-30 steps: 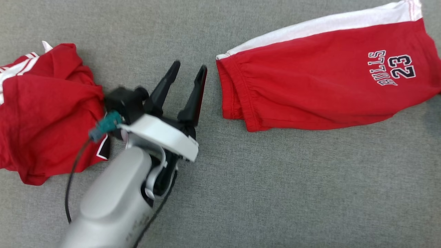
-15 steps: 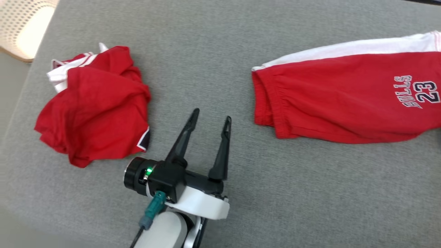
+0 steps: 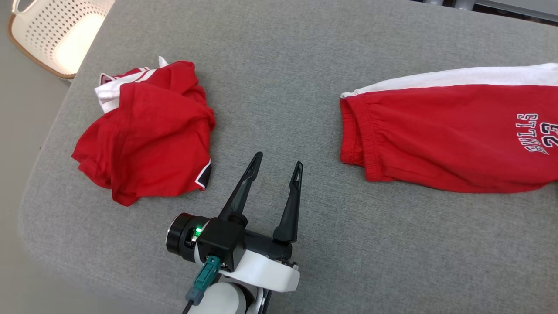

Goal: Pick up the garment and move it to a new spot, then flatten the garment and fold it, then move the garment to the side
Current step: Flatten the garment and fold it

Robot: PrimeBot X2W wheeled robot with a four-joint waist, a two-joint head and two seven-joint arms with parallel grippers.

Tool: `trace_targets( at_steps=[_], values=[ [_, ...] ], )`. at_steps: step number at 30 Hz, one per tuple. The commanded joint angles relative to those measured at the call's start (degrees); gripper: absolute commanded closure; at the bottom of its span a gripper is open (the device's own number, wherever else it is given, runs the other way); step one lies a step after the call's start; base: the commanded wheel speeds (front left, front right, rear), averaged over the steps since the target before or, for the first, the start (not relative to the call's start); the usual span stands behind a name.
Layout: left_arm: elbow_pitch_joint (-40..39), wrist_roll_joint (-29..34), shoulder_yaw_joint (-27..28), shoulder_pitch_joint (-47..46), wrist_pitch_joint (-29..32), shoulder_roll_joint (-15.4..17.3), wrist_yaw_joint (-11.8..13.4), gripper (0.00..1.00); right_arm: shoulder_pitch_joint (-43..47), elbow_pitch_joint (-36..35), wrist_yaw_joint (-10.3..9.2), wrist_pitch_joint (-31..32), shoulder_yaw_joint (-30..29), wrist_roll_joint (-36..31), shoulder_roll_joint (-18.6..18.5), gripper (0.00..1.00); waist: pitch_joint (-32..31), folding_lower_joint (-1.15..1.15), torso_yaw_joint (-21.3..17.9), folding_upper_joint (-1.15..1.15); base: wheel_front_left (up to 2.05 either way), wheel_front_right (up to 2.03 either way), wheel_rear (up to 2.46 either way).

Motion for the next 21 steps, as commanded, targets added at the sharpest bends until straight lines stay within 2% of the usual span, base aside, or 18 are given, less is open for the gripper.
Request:
trace_targets(
  at_steps=[1,2,15,21],
  values=[
    [0.15,0.22,0.48,0.27,-0.26,0.18,0.32,0.00,3.16,-0.85,0.01,2.15,2.00,0.72,1.70,0.75,-0.30,0.00,-0.60,0.00,0.00,0.00,0.00],
    [0.25,0.41,0.62,0.21,-0.26,0.18,0.22,0.00,3.23,-1.37,0.01,2.15,2.21,0.89,1.65,1.00,-0.42,0.00,-0.95,0.00,0.00,0.00,0.00],
    [1.81,1.67,2.78,0.75,-0.27,0.18,-1.53,0.00,2.57,0.30,-0.06,-6.53,3.42,-2.87,-4.49,1.00,-2.81,0.00,-6.85,0.00,0.00,0.00,0.00],
    [2.59,2.42,4.16,1.17,-0.27,0.19,-2.54,0.00,1.22,2.34,-0.06,-8.37,6.25,-8.27,-7.67,1.00,-3.74,0.00,-10.04,0.00,0.00,0.00,0.00]
  ],
)
